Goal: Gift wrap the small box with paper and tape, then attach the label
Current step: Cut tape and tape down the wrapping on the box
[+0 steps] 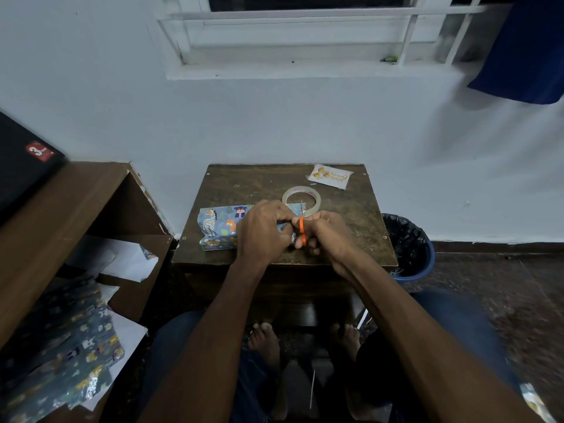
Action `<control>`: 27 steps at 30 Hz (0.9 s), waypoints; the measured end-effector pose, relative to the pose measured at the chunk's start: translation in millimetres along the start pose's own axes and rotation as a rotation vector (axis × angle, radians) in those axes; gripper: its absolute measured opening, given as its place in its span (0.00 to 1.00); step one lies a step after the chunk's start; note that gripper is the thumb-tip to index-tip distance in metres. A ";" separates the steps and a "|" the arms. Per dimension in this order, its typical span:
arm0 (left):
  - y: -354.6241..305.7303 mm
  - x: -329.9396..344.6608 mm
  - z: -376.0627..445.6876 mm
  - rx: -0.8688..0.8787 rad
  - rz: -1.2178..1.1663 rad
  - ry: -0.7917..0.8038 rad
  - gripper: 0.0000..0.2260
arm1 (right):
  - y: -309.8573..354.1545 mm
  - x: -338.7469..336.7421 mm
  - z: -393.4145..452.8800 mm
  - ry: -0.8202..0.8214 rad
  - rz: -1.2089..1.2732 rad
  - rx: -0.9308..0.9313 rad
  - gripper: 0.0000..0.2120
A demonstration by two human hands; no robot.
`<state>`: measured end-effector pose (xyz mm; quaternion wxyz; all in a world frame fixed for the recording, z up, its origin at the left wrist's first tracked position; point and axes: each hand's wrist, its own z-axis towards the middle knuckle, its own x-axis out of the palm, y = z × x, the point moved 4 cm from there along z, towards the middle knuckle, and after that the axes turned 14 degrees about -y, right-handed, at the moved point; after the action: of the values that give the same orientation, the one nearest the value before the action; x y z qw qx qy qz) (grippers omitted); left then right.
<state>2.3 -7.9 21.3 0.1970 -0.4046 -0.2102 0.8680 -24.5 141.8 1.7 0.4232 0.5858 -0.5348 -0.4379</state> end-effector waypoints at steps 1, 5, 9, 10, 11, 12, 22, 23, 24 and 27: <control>0.6 0.4 0.0 0.001 -0.002 0.002 0.07 | -1.1 0.2 0.7 -0.003 -0.010 -0.007 0.14; 1.4 0.2 0.2 0.009 -0.008 -0.002 0.07 | -1.9 0.3 1.1 -0.010 -0.016 -0.018 0.13; 0.6 -0.6 0.1 0.012 0.002 -0.001 0.07 | -2.2 -0.7 1.8 -0.013 -0.013 0.003 0.14; 0.5 -0.7 0.0 0.012 0.004 0.000 0.07 | -2.1 -0.3 2.0 -0.017 -0.013 0.005 0.15; 0.4 -0.7 0.0 0.011 0.003 0.001 0.07 | -2.0 0.3 2.1 -0.023 -0.012 0.006 0.15; 0.4 -0.7 0.1 0.010 0.003 0.001 0.07 | -2.2 0.8 2.7 -0.031 -0.007 0.006 0.16; 2.3 -0.4 0.5 -0.006 -0.024 -0.007 0.08 | -5.7 1.1 7.5 -0.024 0.031 0.023 0.13; 2.7 -0.5 0.6 -0.005 -0.029 -0.009 0.08 | -5.8 1.2 7.0 -0.024 0.028 0.021 0.14; 3.3 -0.4 0.8 -0.004 -0.034 -0.011 0.08 | -6.0 1.1 6.6 -0.026 0.026 0.017 0.14; 3.8 -0.2 0.8 -0.001 -0.033 -0.005 0.08 | -4.7 1.0 5.7 -0.036 0.033 0.008 0.13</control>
<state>1.2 -11.3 19.9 0.2105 -0.3991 -0.2174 0.8656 -28.7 141.1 -4.3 0.4183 0.5705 -0.5537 -0.4393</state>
